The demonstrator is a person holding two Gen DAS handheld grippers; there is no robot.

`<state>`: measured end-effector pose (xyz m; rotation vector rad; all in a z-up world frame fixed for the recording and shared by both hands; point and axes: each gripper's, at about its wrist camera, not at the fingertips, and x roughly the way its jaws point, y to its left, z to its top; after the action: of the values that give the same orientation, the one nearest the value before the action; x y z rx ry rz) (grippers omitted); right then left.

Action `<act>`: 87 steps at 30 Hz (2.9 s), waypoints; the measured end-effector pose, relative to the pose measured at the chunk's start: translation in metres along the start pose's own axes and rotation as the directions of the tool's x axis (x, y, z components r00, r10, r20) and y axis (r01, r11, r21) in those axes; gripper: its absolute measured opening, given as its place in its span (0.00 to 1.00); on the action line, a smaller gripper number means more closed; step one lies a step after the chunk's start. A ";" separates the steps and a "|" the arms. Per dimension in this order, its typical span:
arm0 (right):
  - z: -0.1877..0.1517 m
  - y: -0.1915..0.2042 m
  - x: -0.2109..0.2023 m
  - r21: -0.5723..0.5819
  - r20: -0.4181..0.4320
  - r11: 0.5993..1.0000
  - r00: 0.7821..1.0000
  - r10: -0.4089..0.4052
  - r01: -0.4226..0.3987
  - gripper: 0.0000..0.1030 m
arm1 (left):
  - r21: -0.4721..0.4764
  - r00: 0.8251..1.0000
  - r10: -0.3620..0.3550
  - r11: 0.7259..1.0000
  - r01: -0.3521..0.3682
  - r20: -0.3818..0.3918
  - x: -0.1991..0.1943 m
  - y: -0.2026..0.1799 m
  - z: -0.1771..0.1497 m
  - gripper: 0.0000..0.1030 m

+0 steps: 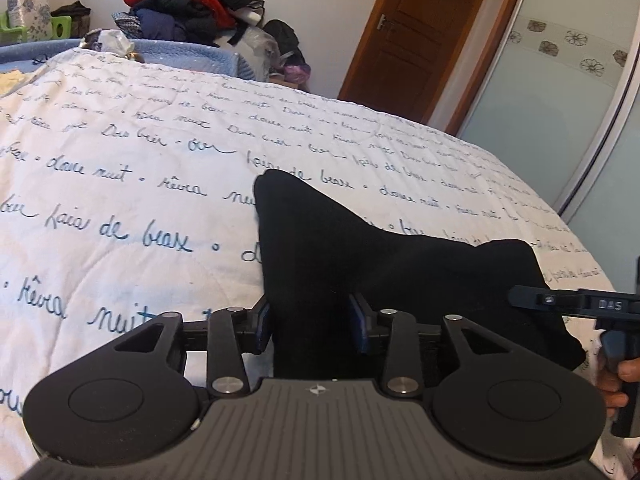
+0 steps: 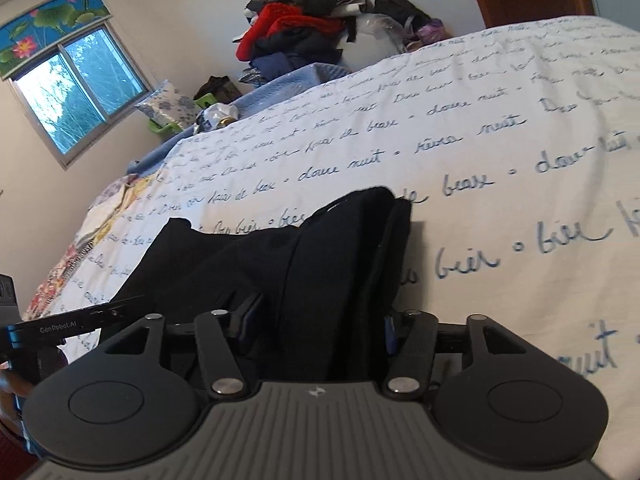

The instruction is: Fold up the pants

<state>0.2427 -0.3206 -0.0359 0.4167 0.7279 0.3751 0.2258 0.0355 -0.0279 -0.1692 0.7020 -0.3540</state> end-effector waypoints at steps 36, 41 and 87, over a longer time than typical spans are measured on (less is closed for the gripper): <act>-0.055 -0.001 -0.060 0.222 0.118 0.965 0.986 0.118 -0.142 0.08 | 0.178 0.990 0.099 0.977 -0.117 0.102 -0.038 -0.086 -0.040 0.75; -0.057 0.004 -0.062 0.157 0.102 0.986 0.994 0.045 -0.061 0.08 | 0.177 0.992 0.109 0.977 -0.118 0.058 -0.026 -0.083 -0.046 0.75; -0.121 0.130 -0.089 -0.228 0.129 0.947 0.971 -0.200 0.225 0.89 | 0.080 0.957 0.289 0.953 -0.291 0.034 -0.083 -0.087 -0.093 0.94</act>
<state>0.0726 -0.2233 -0.0044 0.1244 0.6094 0.2322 0.0832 -0.0170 -0.0247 0.0118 0.6781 -0.0997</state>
